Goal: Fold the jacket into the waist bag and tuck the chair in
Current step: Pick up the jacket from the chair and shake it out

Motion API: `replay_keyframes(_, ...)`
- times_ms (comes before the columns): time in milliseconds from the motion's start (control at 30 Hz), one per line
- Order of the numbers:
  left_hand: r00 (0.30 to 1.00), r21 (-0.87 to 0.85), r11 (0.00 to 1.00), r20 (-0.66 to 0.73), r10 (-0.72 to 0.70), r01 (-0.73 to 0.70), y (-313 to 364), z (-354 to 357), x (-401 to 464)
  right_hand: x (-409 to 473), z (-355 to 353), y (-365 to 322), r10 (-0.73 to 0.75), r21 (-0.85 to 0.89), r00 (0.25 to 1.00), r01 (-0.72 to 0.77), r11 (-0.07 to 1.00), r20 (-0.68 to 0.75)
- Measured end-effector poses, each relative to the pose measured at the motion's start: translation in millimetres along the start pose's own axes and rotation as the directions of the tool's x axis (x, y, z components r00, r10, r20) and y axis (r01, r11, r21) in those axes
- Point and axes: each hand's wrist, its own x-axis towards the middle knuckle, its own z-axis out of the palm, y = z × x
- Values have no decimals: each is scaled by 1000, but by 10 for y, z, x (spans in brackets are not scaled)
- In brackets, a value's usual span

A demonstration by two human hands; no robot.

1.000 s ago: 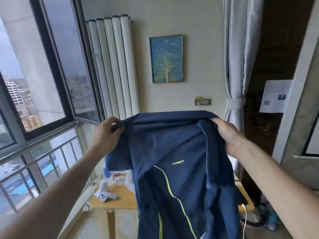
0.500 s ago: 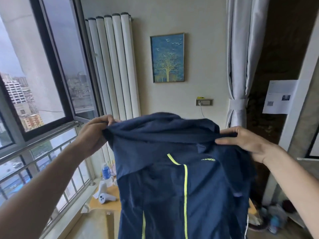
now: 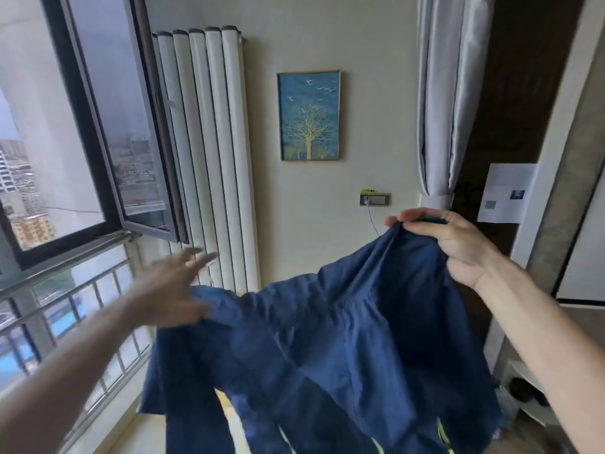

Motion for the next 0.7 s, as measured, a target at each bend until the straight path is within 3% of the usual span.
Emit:
replay_keyframes(67,988,-89,985,28,153,-150,671,423,-68,26,304,-39,-49,-18,998,50,999,34)
replay_keyframes(133,986,-335,929,6,169,-157,1090,908,12,46,550,-106,-98,-52,992,103,993,85)
replay_keyframes(233,999,-734,678,-36,21,-40,1062,1135,111,17,574,-237,-206,-201,975,220,955,85)
replay_keyframes(333,992,-868,482,-120,31,-120,899,868,110,-121,217,-375,-244,-556,958,287,780,152)
replay_keyframes(400,995,-942,320,-101,25,-104,826,664,110,-229,-79,-370,-93,-777,963,260,574,254)
replay_keyframes(500,997,-985,168,-38,66,-48,751,532,209,-388,-311,-175,212,-891,939,160,426,270)
replay_keyframes(533,996,-991,130,-14,91,-26,763,501,225,-401,-371,-81,227,-894,935,159,420,273)
replay_keyframes(600,986,-996,87,28,163,14,809,433,285,-412,-440,35,101,-829,958,177,530,269)
replay_keyframes(700,984,-991,59,124,132,117,867,293,429,-332,-633,76,-120,-600,993,102,793,10)
